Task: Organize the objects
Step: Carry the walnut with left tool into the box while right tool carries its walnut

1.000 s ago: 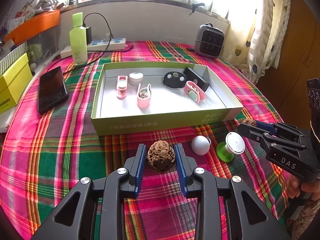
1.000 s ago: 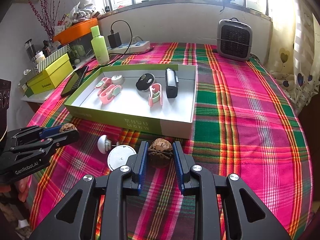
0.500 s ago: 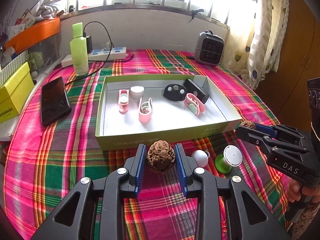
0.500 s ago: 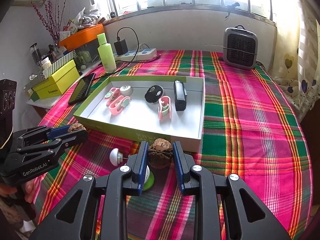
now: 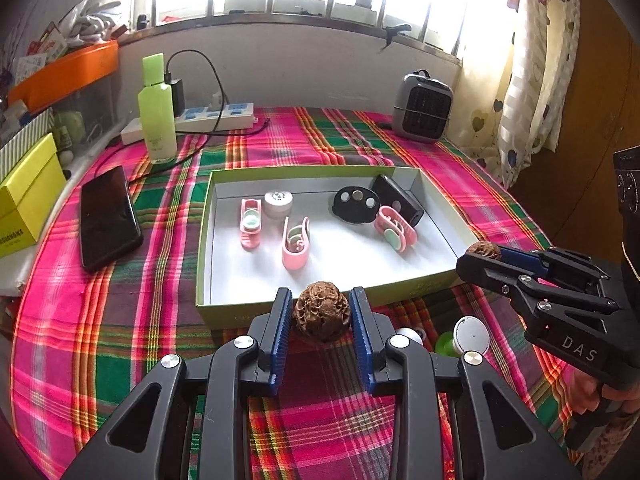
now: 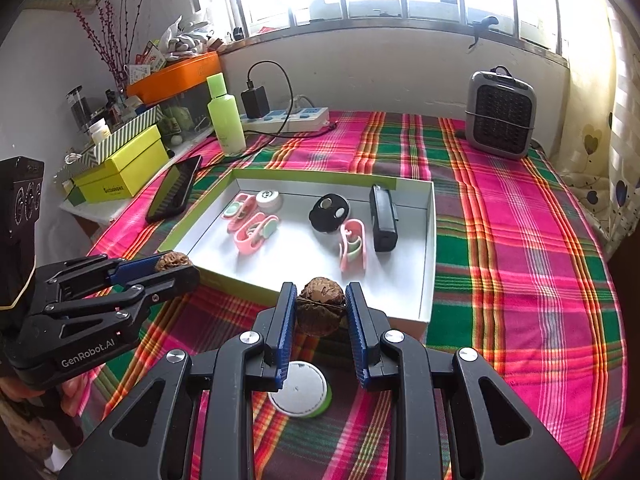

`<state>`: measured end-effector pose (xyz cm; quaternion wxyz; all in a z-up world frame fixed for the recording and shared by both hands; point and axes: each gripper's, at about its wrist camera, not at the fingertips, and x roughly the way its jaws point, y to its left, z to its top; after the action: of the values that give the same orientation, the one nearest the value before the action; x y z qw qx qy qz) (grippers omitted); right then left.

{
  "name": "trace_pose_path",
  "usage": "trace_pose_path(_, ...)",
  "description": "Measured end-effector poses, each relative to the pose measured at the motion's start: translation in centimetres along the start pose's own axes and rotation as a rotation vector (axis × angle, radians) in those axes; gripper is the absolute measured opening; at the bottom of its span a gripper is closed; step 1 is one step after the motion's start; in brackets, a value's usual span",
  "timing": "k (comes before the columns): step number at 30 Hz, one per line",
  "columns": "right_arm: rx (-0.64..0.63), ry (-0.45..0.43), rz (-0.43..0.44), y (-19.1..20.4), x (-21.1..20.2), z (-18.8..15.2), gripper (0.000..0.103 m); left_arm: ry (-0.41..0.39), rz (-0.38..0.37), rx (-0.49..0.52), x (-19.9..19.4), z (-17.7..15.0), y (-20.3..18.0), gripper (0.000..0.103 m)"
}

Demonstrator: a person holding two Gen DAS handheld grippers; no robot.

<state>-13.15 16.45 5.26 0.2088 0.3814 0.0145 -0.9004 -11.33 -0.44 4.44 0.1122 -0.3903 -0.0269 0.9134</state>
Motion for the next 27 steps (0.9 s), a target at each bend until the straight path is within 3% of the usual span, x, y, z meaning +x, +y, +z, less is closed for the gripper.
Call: trace_pose_path(27,-0.086,0.07,0.022,2.6,4.7,3.5,0.026,0.035,0.026,-0.045,3.0,2.3,3.0,0.027)
